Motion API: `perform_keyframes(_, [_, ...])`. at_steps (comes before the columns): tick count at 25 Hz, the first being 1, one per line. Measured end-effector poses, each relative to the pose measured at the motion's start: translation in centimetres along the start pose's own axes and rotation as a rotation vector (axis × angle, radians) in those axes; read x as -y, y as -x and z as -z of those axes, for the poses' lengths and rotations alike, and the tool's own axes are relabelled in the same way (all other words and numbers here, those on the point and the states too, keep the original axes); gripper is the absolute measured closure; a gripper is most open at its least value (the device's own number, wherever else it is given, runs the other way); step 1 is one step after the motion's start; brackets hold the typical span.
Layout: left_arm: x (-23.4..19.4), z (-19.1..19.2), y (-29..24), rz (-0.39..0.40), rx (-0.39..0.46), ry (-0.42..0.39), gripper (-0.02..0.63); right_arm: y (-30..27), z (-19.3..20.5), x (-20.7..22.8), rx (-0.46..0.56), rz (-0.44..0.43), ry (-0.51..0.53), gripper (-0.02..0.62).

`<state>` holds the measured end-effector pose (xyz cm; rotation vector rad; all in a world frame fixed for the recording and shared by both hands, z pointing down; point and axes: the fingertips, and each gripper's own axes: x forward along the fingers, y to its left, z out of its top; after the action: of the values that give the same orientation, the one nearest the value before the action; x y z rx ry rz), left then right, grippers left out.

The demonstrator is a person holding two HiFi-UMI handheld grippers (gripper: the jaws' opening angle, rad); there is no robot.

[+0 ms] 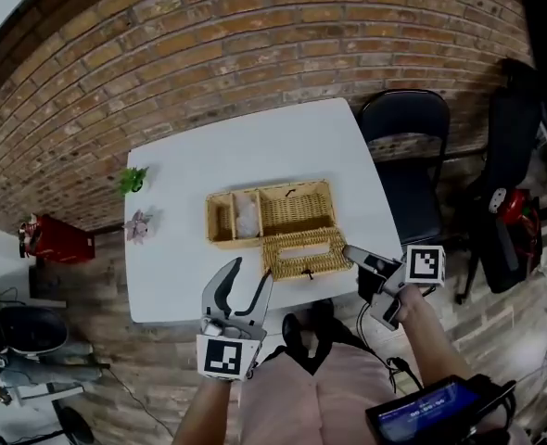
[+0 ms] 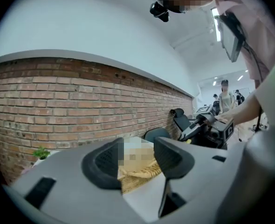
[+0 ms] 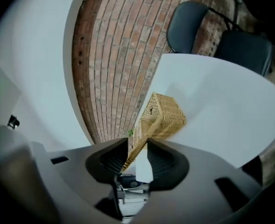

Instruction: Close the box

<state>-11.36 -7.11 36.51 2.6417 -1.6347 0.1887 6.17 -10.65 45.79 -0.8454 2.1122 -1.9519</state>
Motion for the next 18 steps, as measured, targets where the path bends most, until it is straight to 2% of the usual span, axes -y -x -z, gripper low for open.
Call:
perform_keyframes(3, [-0.4, 0.0, 0.6, 0.006, 0.006, -0.019, 0.393, -0.2, -1.0, -0.3, 0.029, -0.025, -0.109, 0.465])
perform_keyframes(9, [-0.3, 1.6, 0.8, 0.049, -0.014, -0.023, 0.391, -0.5, -2.1, -0.6, 0.064, -0.059, -0.242, 0.466])
perform_keyframes(13, [0.1, 2.8, -0.1, 0.089, -0.046, -0.083, 0.39, -0.6, -2.8, -0.5, 0.085, -0.081, -0.326, 0.472])
perform_keyframes(18, [0.9, 3.8, -1.2, 0.139, -0.08, -0.192, 0.376, -0.6, -2.8, -0.5, 0.086, -0.088, -0.338, 0.472])
